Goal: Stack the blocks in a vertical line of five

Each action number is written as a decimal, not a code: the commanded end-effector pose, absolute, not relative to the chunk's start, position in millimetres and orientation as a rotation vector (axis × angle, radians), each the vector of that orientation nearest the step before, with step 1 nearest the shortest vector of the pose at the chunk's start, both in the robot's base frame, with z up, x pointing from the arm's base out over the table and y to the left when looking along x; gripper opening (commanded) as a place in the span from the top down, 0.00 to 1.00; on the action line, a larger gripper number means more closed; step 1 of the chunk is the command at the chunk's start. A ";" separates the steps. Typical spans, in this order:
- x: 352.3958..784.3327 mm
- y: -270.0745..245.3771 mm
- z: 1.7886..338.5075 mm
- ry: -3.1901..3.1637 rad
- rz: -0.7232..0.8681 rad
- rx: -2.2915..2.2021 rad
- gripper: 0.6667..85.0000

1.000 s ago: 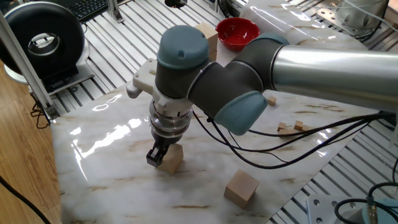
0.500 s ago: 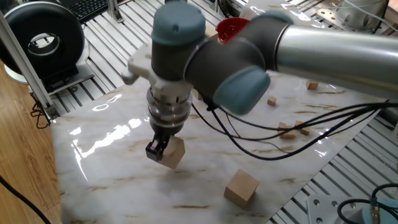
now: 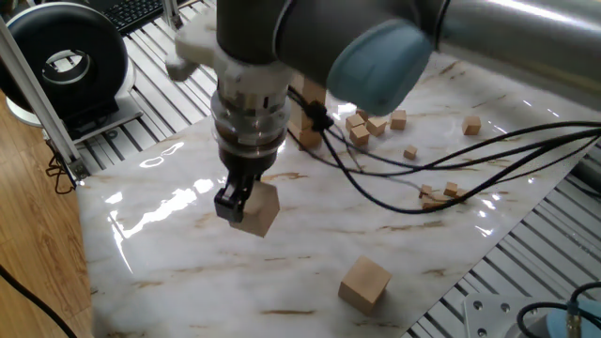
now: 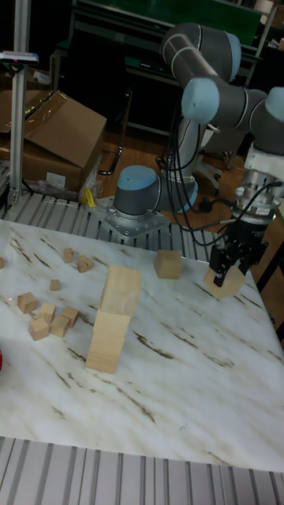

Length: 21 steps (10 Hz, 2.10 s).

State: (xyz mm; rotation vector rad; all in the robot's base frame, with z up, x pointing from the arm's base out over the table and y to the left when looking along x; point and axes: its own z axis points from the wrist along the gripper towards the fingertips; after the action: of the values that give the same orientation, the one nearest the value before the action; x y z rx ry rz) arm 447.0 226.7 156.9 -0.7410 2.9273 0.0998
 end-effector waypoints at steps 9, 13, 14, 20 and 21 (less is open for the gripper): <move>467.2 211.2 196.5 2.810 -0.022 -0.589 0.43; 458.0 236.4 196.4 2.830 0.133 -0.556 0.51; 458.0 234.5 196.2 2.831 0.122 -0.562 0.51; 464.1 233.3 198.1 2.809 0.109 -0.561 0.53; 465.5 229.4 198.1 2.806 0.096 -0.577 0.53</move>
State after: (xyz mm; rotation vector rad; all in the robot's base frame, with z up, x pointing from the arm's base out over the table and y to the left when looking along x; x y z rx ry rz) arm 462.7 231.1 195.9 -0.5691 2.8154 0.0957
